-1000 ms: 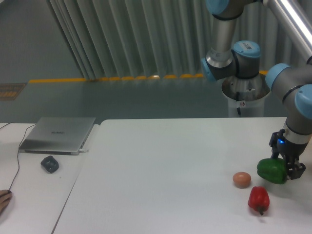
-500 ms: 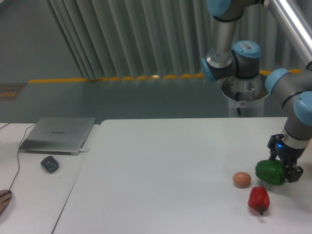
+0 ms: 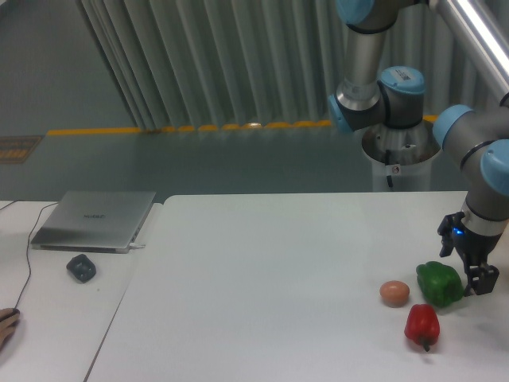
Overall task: Place the green pepper on the table
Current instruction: 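Lower the green pepper onto the table beside the red pepper, then open the gripper to release the green pepper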
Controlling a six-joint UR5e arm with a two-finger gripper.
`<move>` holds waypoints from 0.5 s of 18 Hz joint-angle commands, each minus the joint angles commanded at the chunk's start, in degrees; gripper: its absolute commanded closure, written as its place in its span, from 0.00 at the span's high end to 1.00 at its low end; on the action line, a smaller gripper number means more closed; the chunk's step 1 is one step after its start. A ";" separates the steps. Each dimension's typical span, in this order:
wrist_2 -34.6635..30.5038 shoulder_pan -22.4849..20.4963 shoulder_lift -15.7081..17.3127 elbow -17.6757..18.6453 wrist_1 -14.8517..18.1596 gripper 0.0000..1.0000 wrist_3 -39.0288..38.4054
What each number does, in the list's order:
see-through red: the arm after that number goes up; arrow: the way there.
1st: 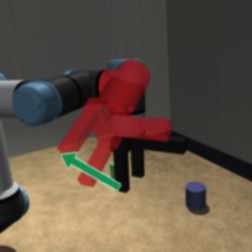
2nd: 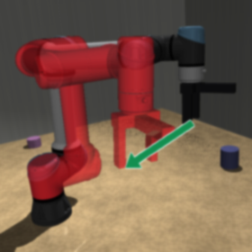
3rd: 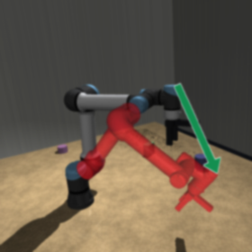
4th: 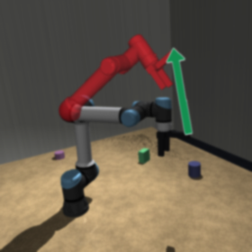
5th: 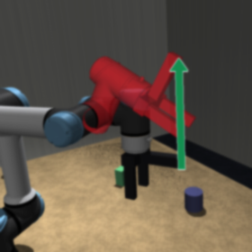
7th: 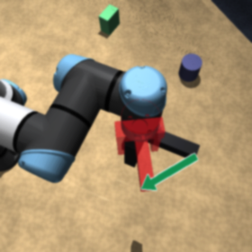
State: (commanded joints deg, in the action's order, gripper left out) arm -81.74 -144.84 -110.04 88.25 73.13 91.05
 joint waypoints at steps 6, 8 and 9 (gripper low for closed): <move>-4.03 0.17 1.14 -2.64 -0.09 1.00 0.35; -5.27 0.26 1.14 -4.22 0.08 1.00 0.62; -5.36 0.26 1.32 -4.57 0.08 1.00 0.79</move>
State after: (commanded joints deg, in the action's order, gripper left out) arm -87.10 -144.58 -108.72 83.68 73.21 91.84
